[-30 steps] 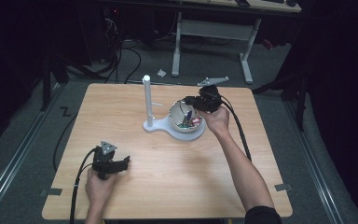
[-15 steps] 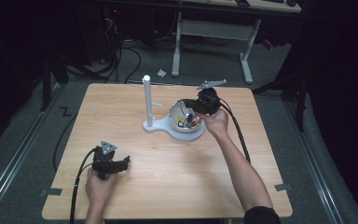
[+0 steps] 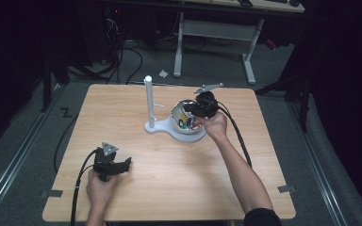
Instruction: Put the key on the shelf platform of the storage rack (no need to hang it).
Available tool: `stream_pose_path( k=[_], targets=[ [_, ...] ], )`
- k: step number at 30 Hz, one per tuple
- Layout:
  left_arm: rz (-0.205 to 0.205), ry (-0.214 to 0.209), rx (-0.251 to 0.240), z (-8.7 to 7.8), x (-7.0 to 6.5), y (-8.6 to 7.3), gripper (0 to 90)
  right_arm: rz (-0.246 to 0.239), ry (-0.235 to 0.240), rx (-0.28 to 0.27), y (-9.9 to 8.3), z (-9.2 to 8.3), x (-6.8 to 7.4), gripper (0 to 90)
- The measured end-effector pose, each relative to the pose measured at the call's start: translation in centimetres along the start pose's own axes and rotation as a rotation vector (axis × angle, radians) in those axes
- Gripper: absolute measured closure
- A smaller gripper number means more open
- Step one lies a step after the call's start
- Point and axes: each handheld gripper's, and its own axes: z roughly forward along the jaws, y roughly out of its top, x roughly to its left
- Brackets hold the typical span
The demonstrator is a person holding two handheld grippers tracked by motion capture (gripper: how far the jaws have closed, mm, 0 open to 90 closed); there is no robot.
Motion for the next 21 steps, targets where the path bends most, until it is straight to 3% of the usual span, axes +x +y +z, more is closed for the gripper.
stream_pose_path(
  k=[8,21],
  targets=[
    [0.000,0.000,0.000,0.0,0.0,0.0,20.7,0.008,0.011,0.017,-0.3,0.7,0.2,79.9],
    [0.001,0.000,0.002,0.0,0.0,0.0,20.7,0.037,0.036,0.041,-0.7,1.1,0.3,57.5]
  ],
)
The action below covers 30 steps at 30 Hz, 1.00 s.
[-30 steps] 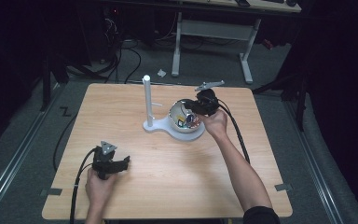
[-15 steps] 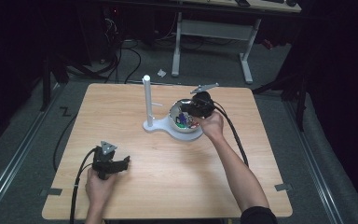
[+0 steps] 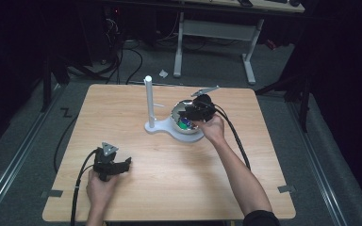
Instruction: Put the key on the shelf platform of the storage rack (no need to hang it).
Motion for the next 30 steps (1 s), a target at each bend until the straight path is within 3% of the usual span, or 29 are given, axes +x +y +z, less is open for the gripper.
stream_pose_path(
  k=[10,14,30],
  targets=[
    [-0.001,0.000,0.000,0.0,0.0,0.0,20.7,0.026,0.022,-0.002,-0.6,-0.5,-0.2,49.5],
    [-0.002,0.001,-0.002,0.0,0.0,0.0,20.8,0.038,0.018,-0.030,-0.9,-1.2,-0.4,49.5],
    [-0.002,0.000,-0.002,0.0,0.0,0.0,20.8,0.092,-0.063,-0.152,-3.8,-7.4,-1.4,51.1]
  ],
)
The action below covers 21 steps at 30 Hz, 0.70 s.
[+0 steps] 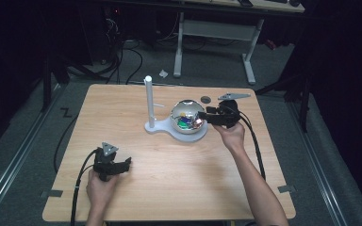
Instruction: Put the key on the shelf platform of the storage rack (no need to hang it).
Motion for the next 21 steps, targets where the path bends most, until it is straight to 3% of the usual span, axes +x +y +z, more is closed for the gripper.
stream_pose_path(
  k=[6,11,21],
  targets=[
    [0.001,0.000,0.001,0.0,0.0,0.0,20.7,0.024,-0.011,-0.019,-0.7,-1.9,-0.2,51.7],
    [0.001,0.001,0.000,0.0,0.0,0.0,20.8,0.008,-0.019,-0.034,-0.9,-3.3,0.2,52.8],
    [0.002,0.000,0.001,0.0,0.0,0.0,20.8,0.018,-0.060,-0.050,-3.6,-6.7,0.3,52.8]
  ],
)
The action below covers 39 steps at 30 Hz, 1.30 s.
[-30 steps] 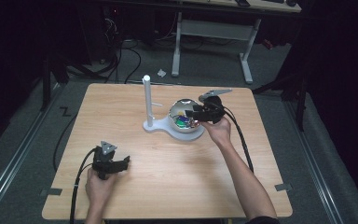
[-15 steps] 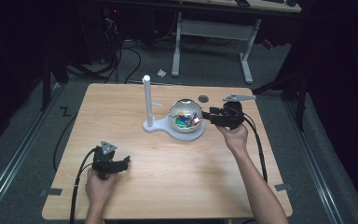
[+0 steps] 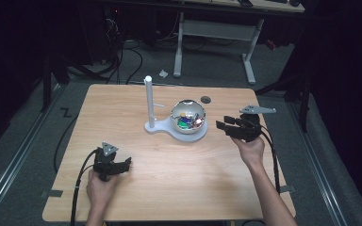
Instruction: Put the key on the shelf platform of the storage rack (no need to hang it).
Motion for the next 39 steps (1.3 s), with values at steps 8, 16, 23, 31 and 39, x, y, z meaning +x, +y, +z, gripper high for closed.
stream_pose_path(
  k=[8,16,23,31,39],
  targets=[
    [0.000,0.000,0.000,0.0,0.0,0.0,20.8,-0.023,-0.025,-0.017,-1.3,-1.9,0.8,52.4],
    [0.000,0.000,0.000,0.0,0.0,0.0,20.8,-0.004,-0.043,-0.035,-3.4,-2.8,1.1,52.5],
    [0.000,0.001,0.000,0.0,0.0,0.0,20.8,0.014,-0.046,-0.028,-5.5,-2.6,1.1,52.3],
    [-0.001,0.001,-0.001,0.0,0.0,0.0,20.8,0.023,-0.081,0.000,-8.9,-1.0,0.9,50.1],
    [-0.001,0.001,-0.001,0.0,0.0,0.0,20.8,0.030,-0.164,0.135,-12.8,2.1,0.0,48.1]
  ],
)
